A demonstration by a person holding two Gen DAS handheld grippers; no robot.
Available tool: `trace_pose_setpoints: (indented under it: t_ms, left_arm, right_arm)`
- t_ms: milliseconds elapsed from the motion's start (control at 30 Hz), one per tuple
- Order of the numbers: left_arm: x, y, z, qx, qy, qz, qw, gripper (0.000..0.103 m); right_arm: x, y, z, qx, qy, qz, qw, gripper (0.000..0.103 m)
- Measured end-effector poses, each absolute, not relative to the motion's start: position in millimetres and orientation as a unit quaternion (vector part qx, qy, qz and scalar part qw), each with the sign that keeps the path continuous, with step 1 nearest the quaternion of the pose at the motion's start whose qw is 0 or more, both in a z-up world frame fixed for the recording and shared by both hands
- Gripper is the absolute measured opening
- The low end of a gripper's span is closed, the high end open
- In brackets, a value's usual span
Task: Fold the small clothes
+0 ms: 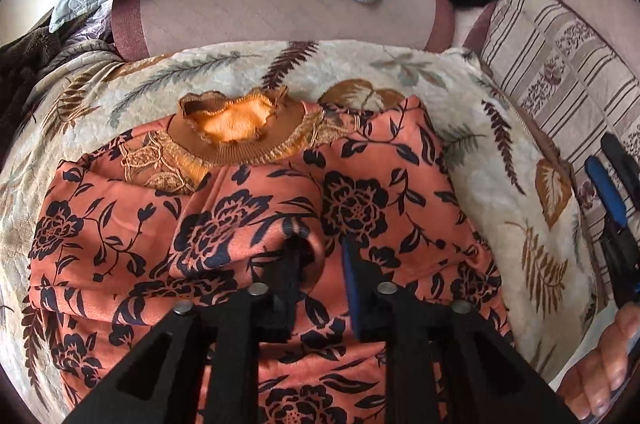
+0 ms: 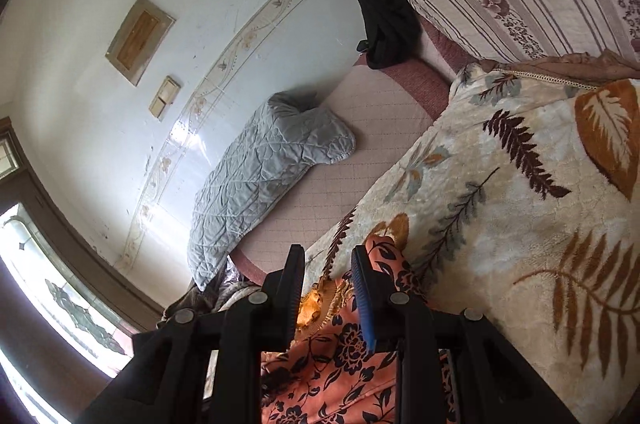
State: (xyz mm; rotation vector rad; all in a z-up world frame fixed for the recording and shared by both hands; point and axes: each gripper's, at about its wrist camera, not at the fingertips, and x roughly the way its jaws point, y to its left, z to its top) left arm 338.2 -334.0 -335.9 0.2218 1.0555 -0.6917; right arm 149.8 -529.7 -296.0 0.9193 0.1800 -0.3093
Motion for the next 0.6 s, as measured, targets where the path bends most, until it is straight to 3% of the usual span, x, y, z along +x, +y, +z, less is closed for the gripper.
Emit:
trace_pose_setpoints:
  t_ms: [67,300,367,400,433,500,600]
  left_arm:
    - [333,-333,-339,0.12,0.502,-0.315,0.797,0.048]
    - [314,-295,-320,0.151,0.494,-0.321,0.794,0.049]
    - [313,-273,-306,0.14,0.48,-0.322,0.804,0.05]
    - [314,-260,-298,0.132,0.471,-0.319,0.812,0.053]
    - [316,-245,-290,0.119,0.463,-0.315,0.82,0.055]
    - [324,-212,-279,0.086,0.452,-0.301,0.835,0.062]
    - [344,-159,-274,0.035,0.436,-0.261,0.86,0.064]
  right_arm:
    - [148,-531,-296,0.447,0.087,-0.145,0.878,0.028]
    - [154,-515,-297,0.433,0.124,-0.132,0.883,0.028]
    - [159,-510,-300,0.424,0.142,-0.128,0.885,0.032]
    - [161,-508,-302,0.424,0.151,-0.125,0.884,0.038]
    - [164,-507,-305,0.425,0.158,-0.122,0.883,0.053]
    - [167,-503,-310,0.426,0.168,-0.121,0.88,0.069]
    - [179,-493,-316,0.418,0.195,-0.103,0.881,0.069]
